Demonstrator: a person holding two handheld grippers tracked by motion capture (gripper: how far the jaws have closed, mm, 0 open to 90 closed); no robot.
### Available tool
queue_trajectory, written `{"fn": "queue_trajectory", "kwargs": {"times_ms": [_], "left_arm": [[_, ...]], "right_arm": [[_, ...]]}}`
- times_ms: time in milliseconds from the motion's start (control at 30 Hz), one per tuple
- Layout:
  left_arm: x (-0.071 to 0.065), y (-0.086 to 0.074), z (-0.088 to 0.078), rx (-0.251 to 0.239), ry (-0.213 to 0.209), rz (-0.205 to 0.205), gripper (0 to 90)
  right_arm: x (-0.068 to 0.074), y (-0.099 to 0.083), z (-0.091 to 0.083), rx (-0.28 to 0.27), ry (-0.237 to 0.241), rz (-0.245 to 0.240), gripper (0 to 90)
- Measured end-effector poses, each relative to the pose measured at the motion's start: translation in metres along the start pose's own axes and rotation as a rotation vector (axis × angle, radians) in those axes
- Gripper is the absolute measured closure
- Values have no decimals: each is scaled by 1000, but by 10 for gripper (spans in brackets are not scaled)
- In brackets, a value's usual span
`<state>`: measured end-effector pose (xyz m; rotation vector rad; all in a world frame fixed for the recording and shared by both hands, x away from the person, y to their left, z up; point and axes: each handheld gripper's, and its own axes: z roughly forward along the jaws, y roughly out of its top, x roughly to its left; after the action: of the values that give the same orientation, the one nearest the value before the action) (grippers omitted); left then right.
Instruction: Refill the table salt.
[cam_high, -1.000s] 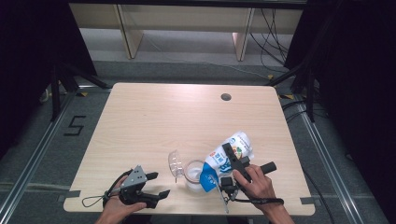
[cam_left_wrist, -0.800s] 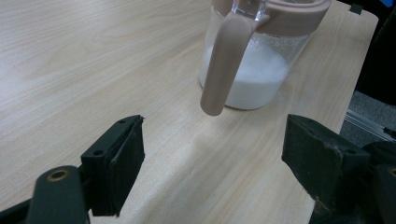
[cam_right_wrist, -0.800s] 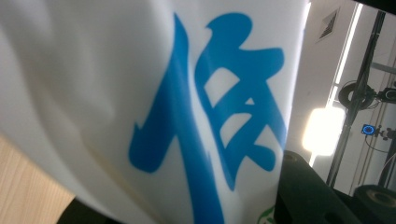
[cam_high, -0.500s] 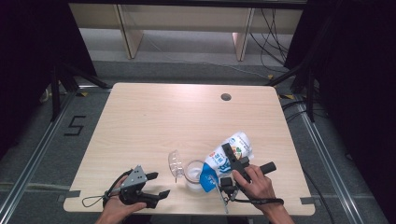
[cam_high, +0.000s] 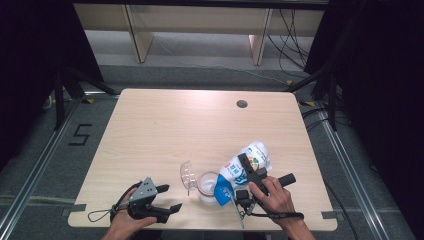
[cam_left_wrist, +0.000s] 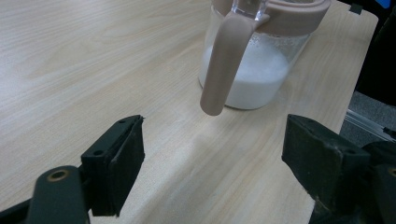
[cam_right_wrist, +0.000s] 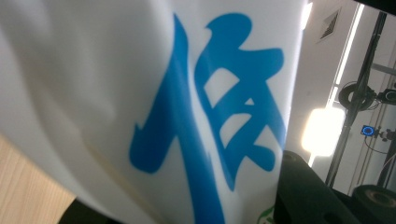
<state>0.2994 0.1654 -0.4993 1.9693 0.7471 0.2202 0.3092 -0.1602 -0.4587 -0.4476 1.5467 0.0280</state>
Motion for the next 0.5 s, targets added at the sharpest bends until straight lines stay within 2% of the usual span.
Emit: {"fn": "queue_trajectory", "kwargs": {"times_ms": [33,333,367,500], "left_arm": [[0,0,0,-1,3,0,205],[0,0,0,2,5,-3,205],[0,0,0,2,3,1,205],[0,0,0,-1,0,0,205]], "right_arm": [[-2,0,0,-2,-3,-24,761],[-2,0,0,0,-3,-28,762],[-2,0,0,-4,-18,-33,762],[0,0,0,1,-1,-8,762]]}}
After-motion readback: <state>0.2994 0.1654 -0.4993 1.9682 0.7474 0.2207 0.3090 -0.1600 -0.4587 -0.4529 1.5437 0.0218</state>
